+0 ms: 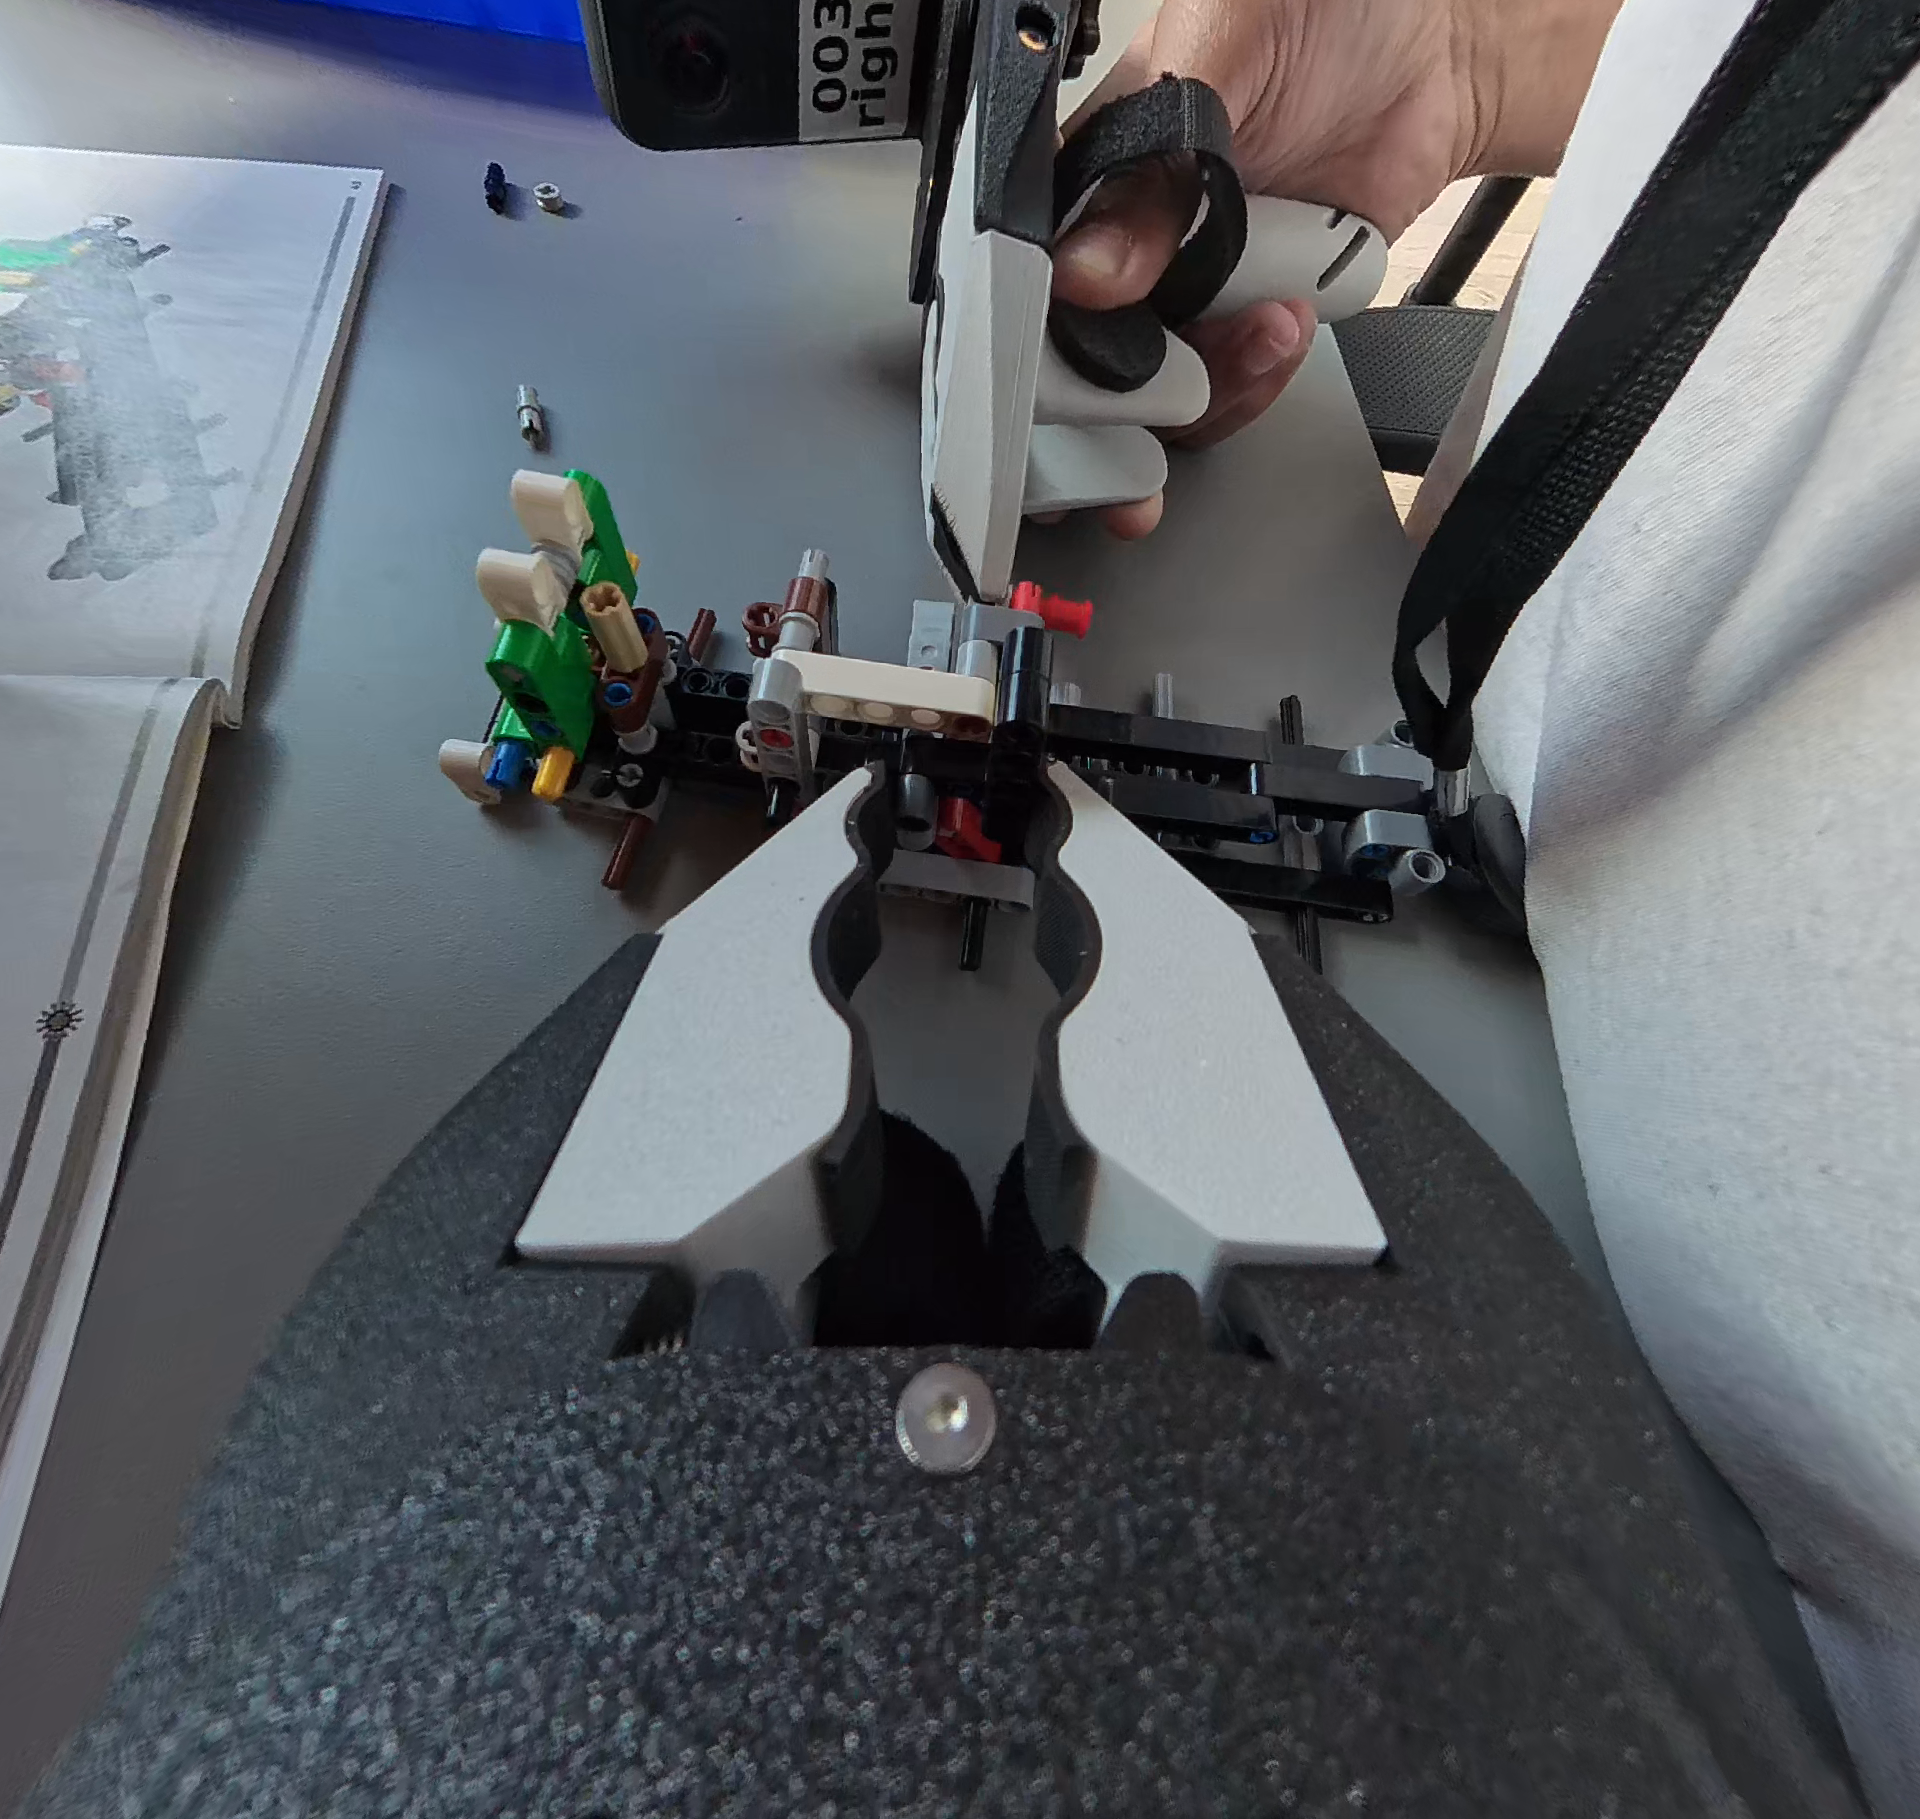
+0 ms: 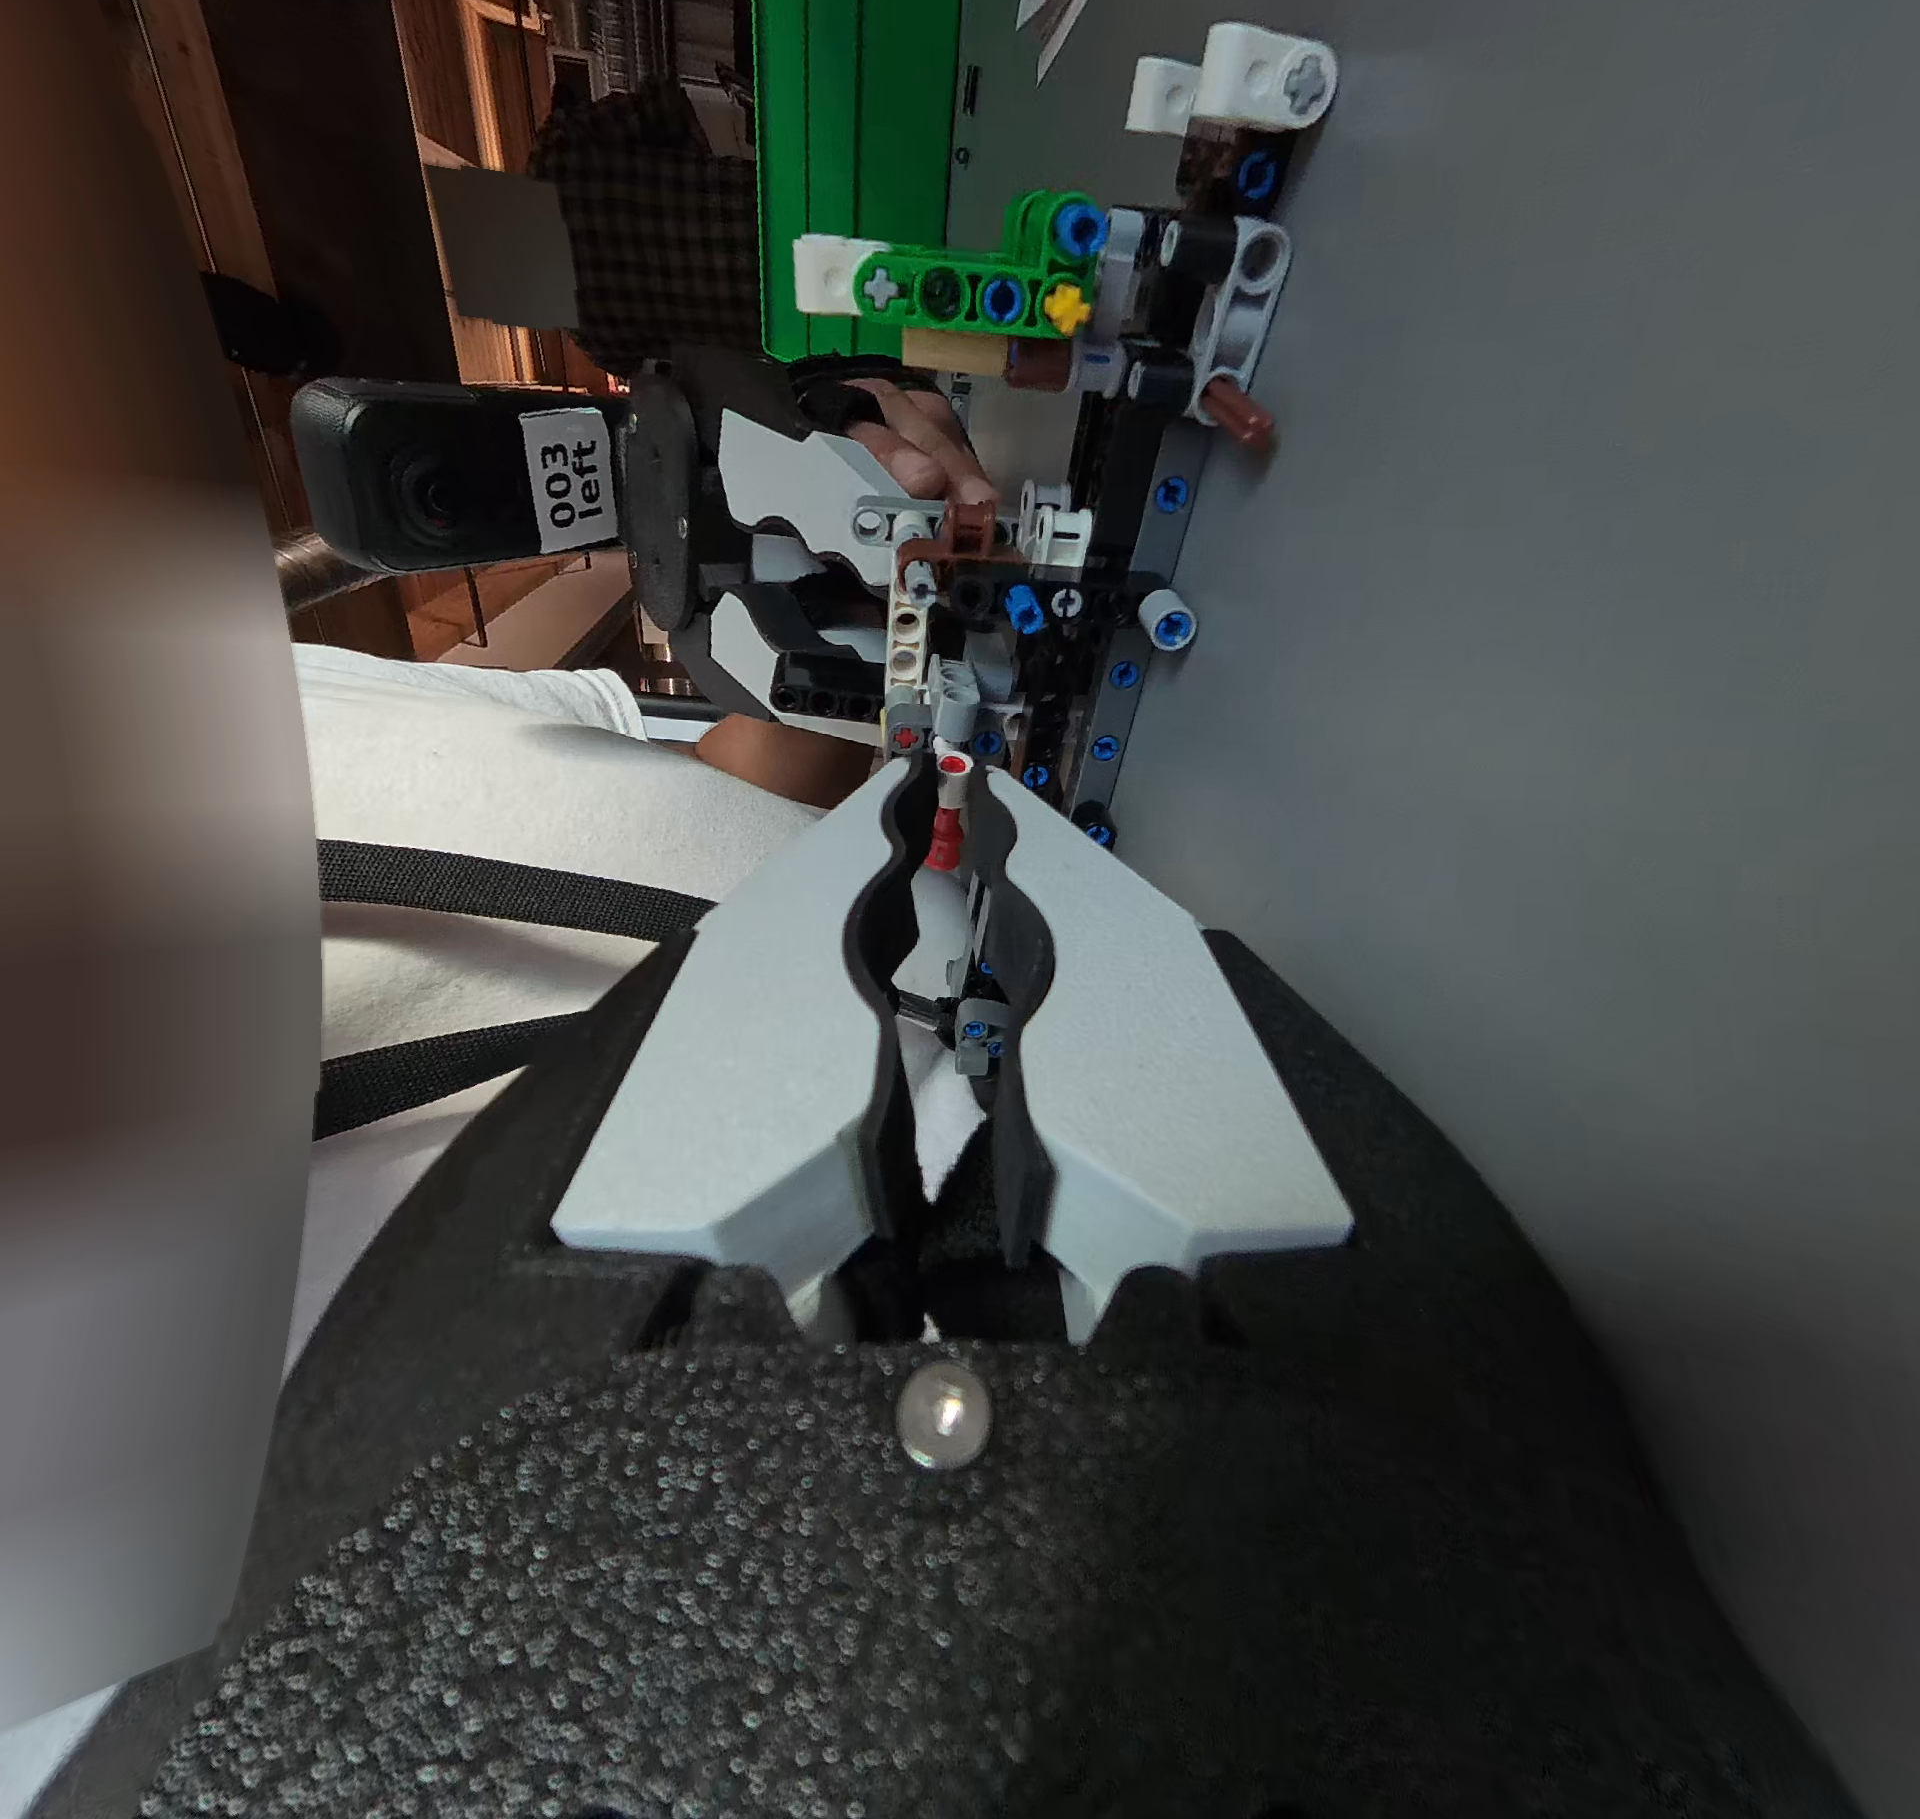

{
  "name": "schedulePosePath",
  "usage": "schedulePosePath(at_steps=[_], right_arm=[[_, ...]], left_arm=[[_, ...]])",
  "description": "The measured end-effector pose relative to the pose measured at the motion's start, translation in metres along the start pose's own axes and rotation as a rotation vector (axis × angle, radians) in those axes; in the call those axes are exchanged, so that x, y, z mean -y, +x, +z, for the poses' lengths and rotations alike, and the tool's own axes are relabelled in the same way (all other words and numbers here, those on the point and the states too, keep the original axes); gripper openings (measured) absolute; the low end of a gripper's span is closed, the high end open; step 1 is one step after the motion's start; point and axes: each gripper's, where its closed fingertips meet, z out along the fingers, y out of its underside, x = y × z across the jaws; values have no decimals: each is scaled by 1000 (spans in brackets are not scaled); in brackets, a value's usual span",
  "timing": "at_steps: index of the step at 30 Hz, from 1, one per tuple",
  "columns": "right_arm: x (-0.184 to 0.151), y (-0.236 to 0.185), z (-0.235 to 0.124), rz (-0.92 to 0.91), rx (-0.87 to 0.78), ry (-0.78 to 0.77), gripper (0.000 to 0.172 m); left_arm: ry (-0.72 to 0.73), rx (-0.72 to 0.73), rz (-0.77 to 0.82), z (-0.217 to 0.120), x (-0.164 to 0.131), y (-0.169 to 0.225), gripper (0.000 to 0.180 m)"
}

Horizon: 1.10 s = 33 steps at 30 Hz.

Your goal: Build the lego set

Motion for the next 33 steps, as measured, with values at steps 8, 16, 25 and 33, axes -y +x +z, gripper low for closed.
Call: schedulePosePath(at_steps=[8, 16, 25, 33], right_arm=[[3, 1, 1, 0, -3, -8, 5], [7, 1, -1, -37, -25, 48, 5], [4, 0, 0, -70, -27, 57, 5], [6, 1, 0, -179, -68, 85, 5]], left_arm=[[0, -7, 0, 0, 0, 1, 22], [1, 6, -11, 0, 0, -2, 22], [1, 9, -24, 0, 0, -2, 22], [2, 3, -37, 1, 0, -2, 23]])
